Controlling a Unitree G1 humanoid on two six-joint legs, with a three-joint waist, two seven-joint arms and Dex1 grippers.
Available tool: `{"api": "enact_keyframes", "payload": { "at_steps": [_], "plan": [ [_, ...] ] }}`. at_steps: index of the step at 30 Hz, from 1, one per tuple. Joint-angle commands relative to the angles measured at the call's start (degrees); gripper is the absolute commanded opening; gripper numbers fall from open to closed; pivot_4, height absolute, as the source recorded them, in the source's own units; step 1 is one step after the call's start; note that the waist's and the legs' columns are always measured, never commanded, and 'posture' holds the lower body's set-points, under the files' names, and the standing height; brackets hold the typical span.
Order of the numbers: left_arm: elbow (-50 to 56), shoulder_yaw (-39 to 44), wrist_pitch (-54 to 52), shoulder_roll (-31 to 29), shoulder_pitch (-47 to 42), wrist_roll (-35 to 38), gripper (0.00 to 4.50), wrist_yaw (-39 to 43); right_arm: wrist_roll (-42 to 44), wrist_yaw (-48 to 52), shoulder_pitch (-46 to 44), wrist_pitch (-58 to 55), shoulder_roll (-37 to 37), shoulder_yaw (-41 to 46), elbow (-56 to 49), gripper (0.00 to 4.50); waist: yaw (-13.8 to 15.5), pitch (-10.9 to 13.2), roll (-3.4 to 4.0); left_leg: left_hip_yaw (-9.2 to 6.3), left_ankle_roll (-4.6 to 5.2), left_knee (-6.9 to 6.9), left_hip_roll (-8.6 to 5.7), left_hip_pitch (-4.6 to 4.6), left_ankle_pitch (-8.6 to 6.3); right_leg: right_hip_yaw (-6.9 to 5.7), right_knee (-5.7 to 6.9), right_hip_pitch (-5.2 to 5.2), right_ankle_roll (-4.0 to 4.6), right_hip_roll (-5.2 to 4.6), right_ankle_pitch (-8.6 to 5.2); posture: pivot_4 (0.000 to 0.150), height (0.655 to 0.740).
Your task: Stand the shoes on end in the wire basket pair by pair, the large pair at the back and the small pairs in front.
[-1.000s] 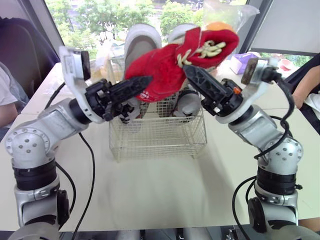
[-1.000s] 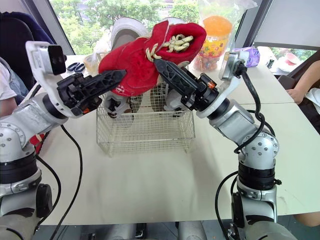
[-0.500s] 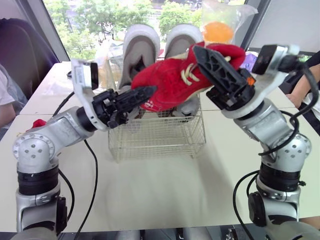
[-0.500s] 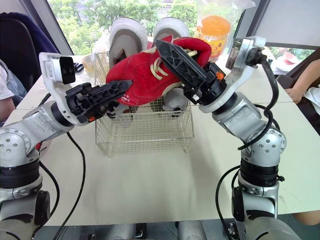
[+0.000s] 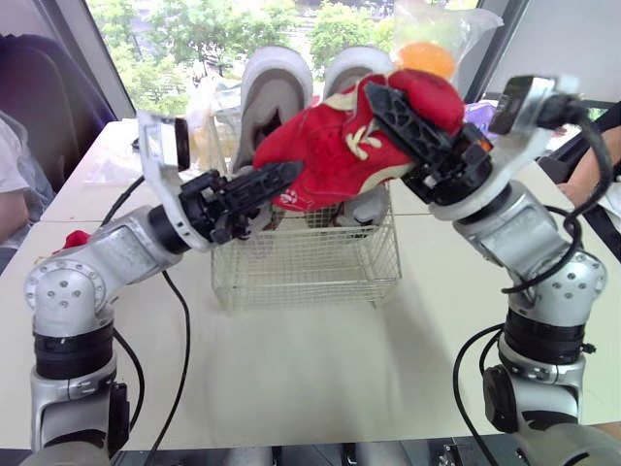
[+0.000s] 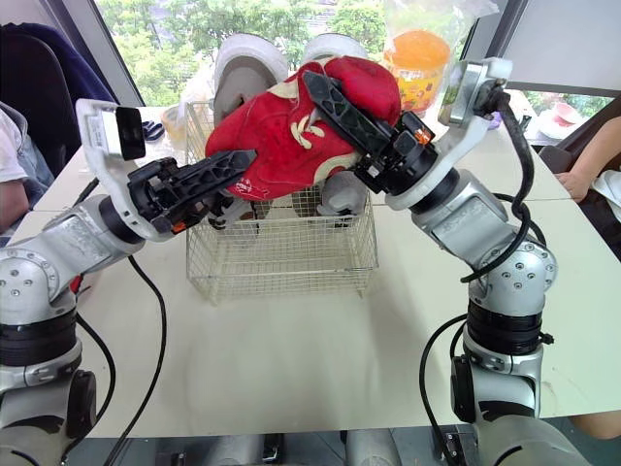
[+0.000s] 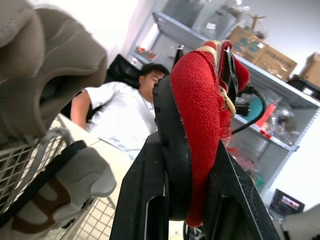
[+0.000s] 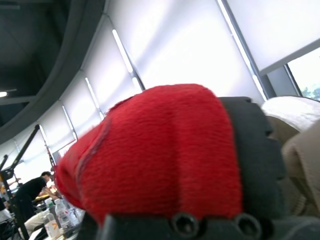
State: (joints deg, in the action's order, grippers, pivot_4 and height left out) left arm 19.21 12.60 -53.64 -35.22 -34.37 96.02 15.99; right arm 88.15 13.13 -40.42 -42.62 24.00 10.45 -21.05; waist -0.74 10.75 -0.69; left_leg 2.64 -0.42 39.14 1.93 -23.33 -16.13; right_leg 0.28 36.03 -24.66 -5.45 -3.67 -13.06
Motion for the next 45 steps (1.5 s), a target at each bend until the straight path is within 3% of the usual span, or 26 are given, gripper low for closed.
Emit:
{"api": "enact_keyframes", "payload": {
  "at_steps": [1,5,8,13,19,24,27,34,42,45],
  "plan": [
    [2.12,0.84,-1.22,-3.26,-0.7,2.52,2.49,0.04,0.06,1.2,-2.17,-2.14,2.19,-0.85,-0.64,1.09,-0.06,0.0,0.0,0.01,0.0,-0.01,0.0,0.0,0.0,0.0,0.0,0.0,0.0,0.0,0.0,0.15,0.74],
    [2.86,2.66,-4.73,-10.97,1.56,0.53,4.47,6.16,-1.95,8.0,-4.39,-6.75,10.83,0.29,2.37,1.09,-0.05,0.04,0.01,0.06,0.0,-0.05,0.0,-0.06,0.0,0.04,0.0,-0.13,0.01,0.0,0.0,0.15,0.74],
    [1.74,4.41,-6.83,-20.77,4.4,-8.16,4.47,16.66,-13.46,24.43,-9.24,-9.57,23.55,-3.96,7.12,1.09,-0.01,0.08,0.03,0.16,0.0,-0.1,-0.01,-0.09,0.0,0.11,-0.08,-0.21,0.05,0.0,-0.03,0.15,0.74],
    [-0.24,4.76,-4.84,-25.74,4.66,-15.55,4.47,25.19,-35.27,45.53,-13.89,0.02,31.55,-15.87,13.19,1.09,-0.04,0.08,0.02,0.2,0.0,-0.16,0.0,-0.09,-0.01,0.12,-0.22,-0.25,0.23,0.02,-0.13,0.15,0.74],
    [0.35,6.22,-4.15,-25.41,5.05,-18.93,4.47,27.02,-48.2,57.77,-14.81,9.28,28.6,-22.27,17.36,1.09,-0.04,0.1,0.0,0.28,0.0,-0.17,0.01,-0.11,-0.01,0.18,-0.23,-0.25,0.2,0.0,-0.12,0.15,0.74],
    [1.2,7.66,-4.32,-24.59,6.27,-19.24,4.47,26.36,-58.28,60.42,-12.61,16.31,23.64,-27.07,20.16,1.09,-0.05,0.11,-0.02,0.28,-0.01,-0.14,0.01,-0.1,-0.01,0.19,-0.18,-0.26,0.19,0.0,-0.11,0.15,0.74],
    [1.05,8.29,-4.38,-24.69,6.69,-19.75,4.47,26.61,-60.16,61.97,-11.81,16.37,22.58,-26.99,20.55,1.09,0.0,0.11,-0.02,0.28,-0.01,-0.14,0.01,-0.1,-0.01,0.19,-0.11,-0.29,0.19,0.0,-0.11,0.15,0.74],
    [1.55,10.05,-5.27,-24.76,9.18,-20.52,4.5,25.52,-58.94,63.42,-10.62,11.58,24.04,-23.72,15.56,4.3,-0.01,0.11,-0.03,0.27,-0.02,-0.07,0.01,-0.02,-0.01,0.2,-0.02,-0.21,0.19,-0.02,-0.11,0.15,0.74],
    [2.02,16.37,-6.55,-25.34,15.37,-20.93,4.5,18.14,-53.8,63.66,-12.77,5.88,28.73,-14.24,9.97,4.42,0.03,0.13,-0.03,0.2,-0.02,-0.08,0.02,-0.04,-0.01,0.24,-0.02,-0.28,0.19,-0.07,-0.11,0.15,0.74],
    [3.34,20.91,-7.21,-25.94,18.9,-25.02,4.5,10.32,-52.16,65.52,-17.76,4.76,30.3,-11.45,12.0,4.42,-0.06,0.16,-0.01,0.22,-0.02,-0.12,0.02,-0.05,-0.01,0.3,-0.01,-0.36,0.19,-0.09,-0.11,0.15,0.74]
  ]
}}
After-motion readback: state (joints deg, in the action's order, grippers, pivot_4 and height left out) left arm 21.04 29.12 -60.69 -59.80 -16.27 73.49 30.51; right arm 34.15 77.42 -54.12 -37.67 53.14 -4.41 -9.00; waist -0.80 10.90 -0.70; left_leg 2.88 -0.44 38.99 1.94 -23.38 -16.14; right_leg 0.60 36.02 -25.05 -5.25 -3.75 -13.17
